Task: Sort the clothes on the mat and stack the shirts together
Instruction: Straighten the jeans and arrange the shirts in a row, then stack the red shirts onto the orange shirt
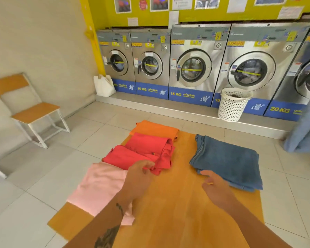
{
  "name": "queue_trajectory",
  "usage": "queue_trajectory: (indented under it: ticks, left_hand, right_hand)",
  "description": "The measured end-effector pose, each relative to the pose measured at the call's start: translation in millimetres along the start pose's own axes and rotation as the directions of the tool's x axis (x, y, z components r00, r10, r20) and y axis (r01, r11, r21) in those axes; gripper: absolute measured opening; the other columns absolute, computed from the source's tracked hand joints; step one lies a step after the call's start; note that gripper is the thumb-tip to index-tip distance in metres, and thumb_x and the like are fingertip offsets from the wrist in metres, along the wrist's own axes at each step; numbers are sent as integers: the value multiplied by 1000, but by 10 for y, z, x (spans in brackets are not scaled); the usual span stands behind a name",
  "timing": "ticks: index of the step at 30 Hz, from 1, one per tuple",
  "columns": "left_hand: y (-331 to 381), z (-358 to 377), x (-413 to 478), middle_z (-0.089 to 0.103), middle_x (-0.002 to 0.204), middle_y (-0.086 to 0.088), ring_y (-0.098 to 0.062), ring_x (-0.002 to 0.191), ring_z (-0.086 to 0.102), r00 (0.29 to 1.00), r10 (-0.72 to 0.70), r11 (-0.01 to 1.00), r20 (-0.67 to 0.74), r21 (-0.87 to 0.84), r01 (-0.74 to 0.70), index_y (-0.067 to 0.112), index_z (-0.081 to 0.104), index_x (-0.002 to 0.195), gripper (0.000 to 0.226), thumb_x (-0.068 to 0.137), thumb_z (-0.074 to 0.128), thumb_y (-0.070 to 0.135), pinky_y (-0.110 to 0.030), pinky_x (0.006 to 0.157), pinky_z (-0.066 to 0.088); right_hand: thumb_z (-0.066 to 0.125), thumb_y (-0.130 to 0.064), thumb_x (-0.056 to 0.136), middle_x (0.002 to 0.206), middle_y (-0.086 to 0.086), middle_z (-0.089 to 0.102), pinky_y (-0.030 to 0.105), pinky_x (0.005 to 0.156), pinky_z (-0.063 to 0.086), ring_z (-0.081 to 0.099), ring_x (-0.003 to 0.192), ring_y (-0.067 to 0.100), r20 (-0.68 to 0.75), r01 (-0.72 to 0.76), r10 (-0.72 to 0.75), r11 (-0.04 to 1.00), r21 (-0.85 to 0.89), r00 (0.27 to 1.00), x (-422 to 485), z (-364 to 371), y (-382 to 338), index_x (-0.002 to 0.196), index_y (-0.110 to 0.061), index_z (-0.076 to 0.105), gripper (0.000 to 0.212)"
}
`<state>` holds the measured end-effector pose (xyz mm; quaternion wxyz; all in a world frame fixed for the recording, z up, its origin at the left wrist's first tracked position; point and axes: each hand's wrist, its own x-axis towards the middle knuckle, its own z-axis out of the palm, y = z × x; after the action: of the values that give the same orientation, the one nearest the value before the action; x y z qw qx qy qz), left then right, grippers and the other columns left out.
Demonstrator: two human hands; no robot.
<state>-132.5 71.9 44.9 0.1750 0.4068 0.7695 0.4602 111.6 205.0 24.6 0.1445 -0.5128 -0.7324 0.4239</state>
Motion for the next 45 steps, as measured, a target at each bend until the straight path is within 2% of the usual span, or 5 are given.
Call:
queue_trajectory:
  ticks: [13, 20, 29, 34, 45]
  left_hand:
    - [-611, -525, 1163, 68, 107, 5, -13, 92, 69, 989, -26, 958, 145, -280, 66, 29, 70, 101, 39, 88, 52, -3, -23, 83, 52]
    - [-1217, -523, 2204, 63, 110, 10, -5, 93, 60, 975, -52, 985, 214, -149, 85, 31, 65, 112, 38, 89, 49, 5, -7, 62, 42]
    - [-1680, -275, 2896, 34, 139, 5, -10, 106, 50, 884, -98, 986, 456, 164, 25, 45, 50, 128, 48, 84, 52, 26, -26, 89, 45]
    - [-1652, -283, 2949, 54, 108, 10, -7, 55, 68, 813, -150, 985, 562, 15, 171, 55, 54, 113, 47, 86, 52, 17, -20, 47, 50]
    - [-1424, -439, 3201, 58, 124, 17, 1, 97, 62, 914, 37, 926, 405, -357, 121, 52, 65, 110, 52, 86, 63, 6, -18, 74, 54]
  right_hand:
    - [63, -24, 91, 119, 7, 56, 44, 97, 48, 57, 109, 22, 14, -163, 166, 945, 284, 986, 782, 690, -820, 127, -36, 54, 40]
    - [64, -16, 91, 82, -7, 55, 20, 51, 50, 59, 59, 1, -110, -245, 288, 924, 292, 951, 1513, 1154, -1132, 123, -24, 52, 35]
    - [62, -25, 90, 111, 4, 54, 29, 61, 46, 60, 82, 16, -205, -279, 312, 944, 174, 928, 2128, 1489, -1219, 151, -29, 23, 72]
    - [68, -22, 88, 111, -3, 63, 36, 78, 53, 64, 94, 16, -283, -262, 343, 921, 287, 896, 2138, 1712, -1151, 142, -27, 30, 67]
    - [67, -15, 87, 104, -5, 68, 31, 65, 59, 70, 85, 8, -396, 0, 148, 937, 350, 906, 2460, 1389, -1288, 108, -45, 51, 40]
